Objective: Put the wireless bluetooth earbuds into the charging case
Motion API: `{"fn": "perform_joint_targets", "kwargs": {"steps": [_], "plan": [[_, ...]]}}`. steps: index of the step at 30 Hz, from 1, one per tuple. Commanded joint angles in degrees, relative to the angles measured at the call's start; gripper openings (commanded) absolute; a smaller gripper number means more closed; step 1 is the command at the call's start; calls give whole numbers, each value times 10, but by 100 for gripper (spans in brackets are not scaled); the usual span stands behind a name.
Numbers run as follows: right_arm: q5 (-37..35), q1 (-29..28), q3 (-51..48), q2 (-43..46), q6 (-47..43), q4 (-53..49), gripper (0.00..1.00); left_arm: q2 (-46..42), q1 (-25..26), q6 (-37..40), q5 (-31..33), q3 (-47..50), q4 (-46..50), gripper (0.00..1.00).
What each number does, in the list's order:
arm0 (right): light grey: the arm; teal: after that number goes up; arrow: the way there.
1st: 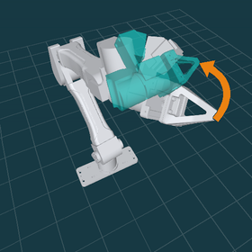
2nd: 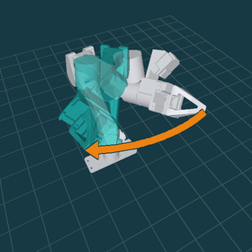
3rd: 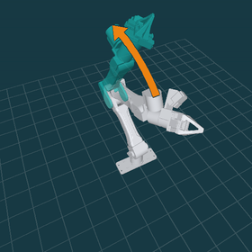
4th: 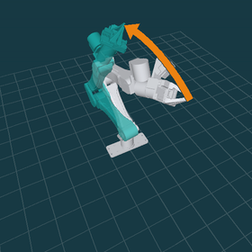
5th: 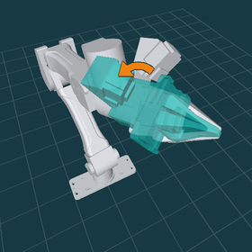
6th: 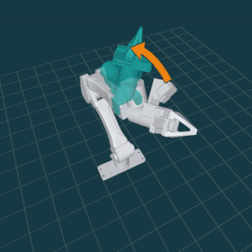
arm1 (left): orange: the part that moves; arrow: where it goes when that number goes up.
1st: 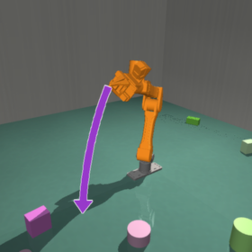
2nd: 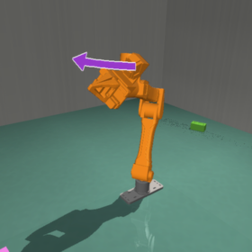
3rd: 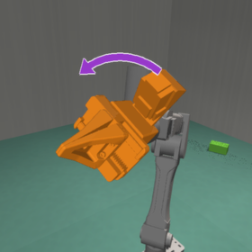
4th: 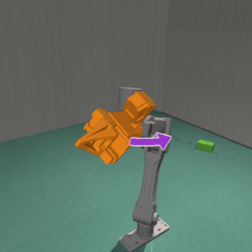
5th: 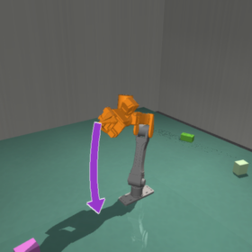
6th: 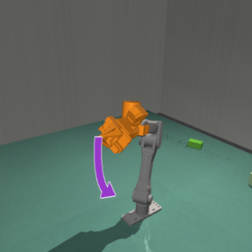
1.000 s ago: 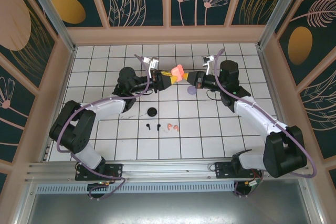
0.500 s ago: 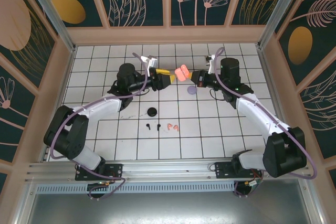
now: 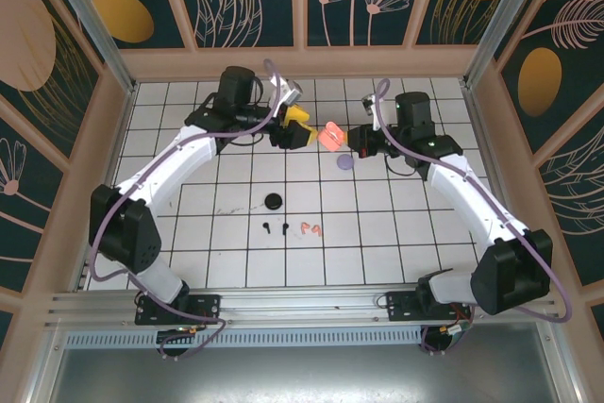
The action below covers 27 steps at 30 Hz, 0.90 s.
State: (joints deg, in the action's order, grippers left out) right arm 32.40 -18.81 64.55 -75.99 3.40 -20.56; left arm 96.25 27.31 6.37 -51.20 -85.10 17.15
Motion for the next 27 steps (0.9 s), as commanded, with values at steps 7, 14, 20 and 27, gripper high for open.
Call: {"fn": "perform_joint_targets", "kwargs": {"steps": [7,14,20,27], "plan": [[44,-3,59,-30,-56,-73,0,85,-2,163,-75,-109,269,66],[46,-26,77,-52,-54,-73,0,96,-2,165,-104,-108,265,65],[37,-50,94,-71,-53,-75,0,104,-1,164,-110,-117,263,63],[35,-58,103,-79,-47,-69,0,108,-1,172,-114,-113,263,58]]}}
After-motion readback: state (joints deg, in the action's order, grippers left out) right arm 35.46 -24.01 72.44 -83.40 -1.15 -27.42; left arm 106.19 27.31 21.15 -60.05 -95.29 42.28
